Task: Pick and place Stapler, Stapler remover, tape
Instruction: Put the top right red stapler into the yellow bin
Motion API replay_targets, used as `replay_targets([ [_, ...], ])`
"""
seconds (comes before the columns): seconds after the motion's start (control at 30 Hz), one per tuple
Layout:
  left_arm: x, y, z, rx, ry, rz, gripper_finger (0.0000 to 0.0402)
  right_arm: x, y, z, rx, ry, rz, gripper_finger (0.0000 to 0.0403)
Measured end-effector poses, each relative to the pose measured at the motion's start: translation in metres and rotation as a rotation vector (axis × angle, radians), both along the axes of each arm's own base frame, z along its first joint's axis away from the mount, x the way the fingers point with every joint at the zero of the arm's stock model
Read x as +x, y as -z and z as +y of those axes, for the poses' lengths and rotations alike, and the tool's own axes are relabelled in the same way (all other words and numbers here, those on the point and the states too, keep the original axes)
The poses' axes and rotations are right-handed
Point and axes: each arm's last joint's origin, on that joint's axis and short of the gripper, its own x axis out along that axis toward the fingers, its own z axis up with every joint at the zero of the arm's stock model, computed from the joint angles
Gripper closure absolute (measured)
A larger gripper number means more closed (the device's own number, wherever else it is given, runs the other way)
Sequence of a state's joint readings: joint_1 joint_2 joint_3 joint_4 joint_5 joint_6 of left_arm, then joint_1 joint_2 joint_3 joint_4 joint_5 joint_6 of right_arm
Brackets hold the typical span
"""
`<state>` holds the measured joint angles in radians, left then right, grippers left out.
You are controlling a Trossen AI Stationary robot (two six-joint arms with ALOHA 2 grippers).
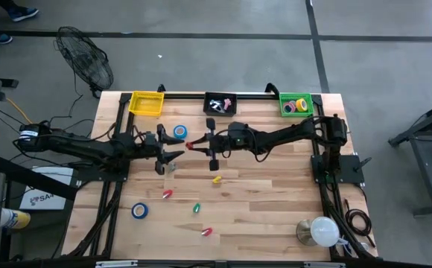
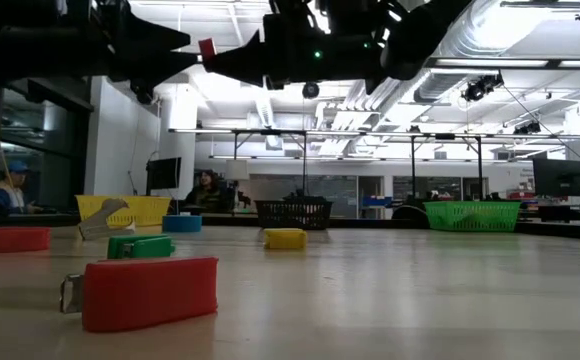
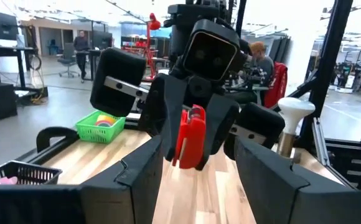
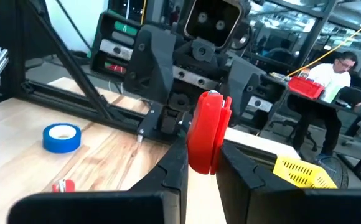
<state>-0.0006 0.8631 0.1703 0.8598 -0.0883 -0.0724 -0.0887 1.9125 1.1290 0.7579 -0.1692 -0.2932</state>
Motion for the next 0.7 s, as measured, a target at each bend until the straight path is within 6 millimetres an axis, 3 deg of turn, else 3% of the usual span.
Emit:
replay_targets([
  [0.47, -0.0001, -0.0007, 0.0002, 0.022, -0.010, -0.005, 0.0206, 0.0002, -0.0037, -0.0006, -0.002, -0.001, -0.034, 0.0354],
  [0.7, -0.0004, -0.0031, 0.0002, 0.040, -0.015, -0.026, 0.0206, 0.0040, 0.0042, -0.0016, 0.015, 0.008, -0.048, 0.0354],
])
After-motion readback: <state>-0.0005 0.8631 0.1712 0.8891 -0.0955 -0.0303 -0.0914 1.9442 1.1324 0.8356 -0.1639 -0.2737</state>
